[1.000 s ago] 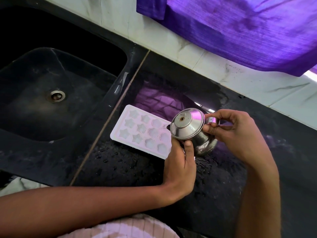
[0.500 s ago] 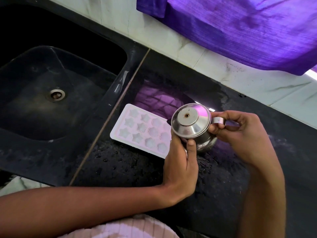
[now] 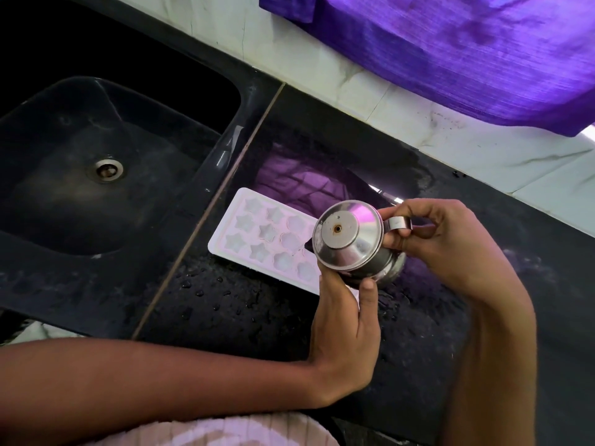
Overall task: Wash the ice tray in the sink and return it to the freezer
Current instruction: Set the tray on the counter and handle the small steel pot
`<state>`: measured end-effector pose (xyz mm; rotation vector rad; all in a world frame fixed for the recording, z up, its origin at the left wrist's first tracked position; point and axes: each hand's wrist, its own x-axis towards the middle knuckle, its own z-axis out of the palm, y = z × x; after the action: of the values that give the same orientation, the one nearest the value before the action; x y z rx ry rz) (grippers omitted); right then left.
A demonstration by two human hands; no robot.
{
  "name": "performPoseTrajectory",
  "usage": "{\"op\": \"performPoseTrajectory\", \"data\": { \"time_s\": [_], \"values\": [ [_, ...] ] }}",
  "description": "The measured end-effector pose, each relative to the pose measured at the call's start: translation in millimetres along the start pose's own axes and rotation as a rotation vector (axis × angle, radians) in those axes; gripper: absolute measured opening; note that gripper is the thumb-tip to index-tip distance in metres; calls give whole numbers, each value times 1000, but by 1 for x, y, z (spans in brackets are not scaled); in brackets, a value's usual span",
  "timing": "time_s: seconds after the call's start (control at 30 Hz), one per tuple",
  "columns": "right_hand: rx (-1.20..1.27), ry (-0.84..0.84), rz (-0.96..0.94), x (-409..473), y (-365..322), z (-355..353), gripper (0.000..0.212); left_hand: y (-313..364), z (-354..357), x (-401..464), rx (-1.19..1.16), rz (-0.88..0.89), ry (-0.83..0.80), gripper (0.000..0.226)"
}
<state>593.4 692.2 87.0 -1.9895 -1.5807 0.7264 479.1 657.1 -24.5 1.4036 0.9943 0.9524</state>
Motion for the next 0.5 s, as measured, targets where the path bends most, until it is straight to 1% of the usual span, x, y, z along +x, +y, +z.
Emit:
{"op": "performPoseTrajectory", "data": {
  "time_s": [0.23,0.5],
  "values": [
    [-78,5,13,-1,-2,1,13,-3,1,-3,-2,-17,-52,55],
    [-60,13,12,-3,-2,0,13,-1,0,-2,7,-18,-55,53]
  ]
}}
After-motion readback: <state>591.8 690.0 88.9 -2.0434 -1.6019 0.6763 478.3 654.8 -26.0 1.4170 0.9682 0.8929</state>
